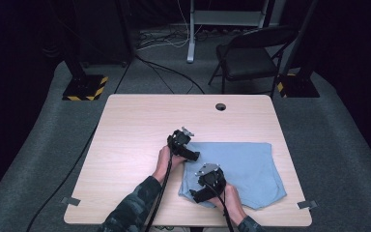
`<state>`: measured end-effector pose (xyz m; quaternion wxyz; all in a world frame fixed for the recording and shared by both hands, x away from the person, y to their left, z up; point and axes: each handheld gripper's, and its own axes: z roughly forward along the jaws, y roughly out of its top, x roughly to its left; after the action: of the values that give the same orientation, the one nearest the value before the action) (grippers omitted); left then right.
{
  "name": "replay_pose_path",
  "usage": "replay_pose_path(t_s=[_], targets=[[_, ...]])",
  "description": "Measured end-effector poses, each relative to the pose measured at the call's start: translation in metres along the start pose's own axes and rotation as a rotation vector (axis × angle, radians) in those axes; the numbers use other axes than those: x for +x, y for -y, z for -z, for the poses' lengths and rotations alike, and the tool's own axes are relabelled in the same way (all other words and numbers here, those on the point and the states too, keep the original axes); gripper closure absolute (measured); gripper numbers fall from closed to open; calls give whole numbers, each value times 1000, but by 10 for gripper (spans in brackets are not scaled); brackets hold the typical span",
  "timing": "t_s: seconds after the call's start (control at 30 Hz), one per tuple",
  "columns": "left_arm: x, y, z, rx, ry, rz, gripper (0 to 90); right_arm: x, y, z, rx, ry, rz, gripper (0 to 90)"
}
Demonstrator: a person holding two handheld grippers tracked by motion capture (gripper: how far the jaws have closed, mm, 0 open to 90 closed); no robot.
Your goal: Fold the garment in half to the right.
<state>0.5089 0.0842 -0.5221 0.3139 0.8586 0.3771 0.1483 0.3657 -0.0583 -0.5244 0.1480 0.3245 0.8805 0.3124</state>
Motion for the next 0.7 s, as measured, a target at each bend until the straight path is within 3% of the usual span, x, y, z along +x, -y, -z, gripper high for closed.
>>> replay_pose_path(t_s=[0.33, 0.47, 0.7], targets=[[-9, -8, -7, -7, 27, -34, 31, -3, 9, 7, -1, 23, -26, 106], [-4, -7, -3, 2, 63, -12, 29, -4, 9, 10, -14, 7, -43, 79], [9, -4, 10, -4, 59, 5, 22, 18, -4, 9, -36, -19, -18, 45]])
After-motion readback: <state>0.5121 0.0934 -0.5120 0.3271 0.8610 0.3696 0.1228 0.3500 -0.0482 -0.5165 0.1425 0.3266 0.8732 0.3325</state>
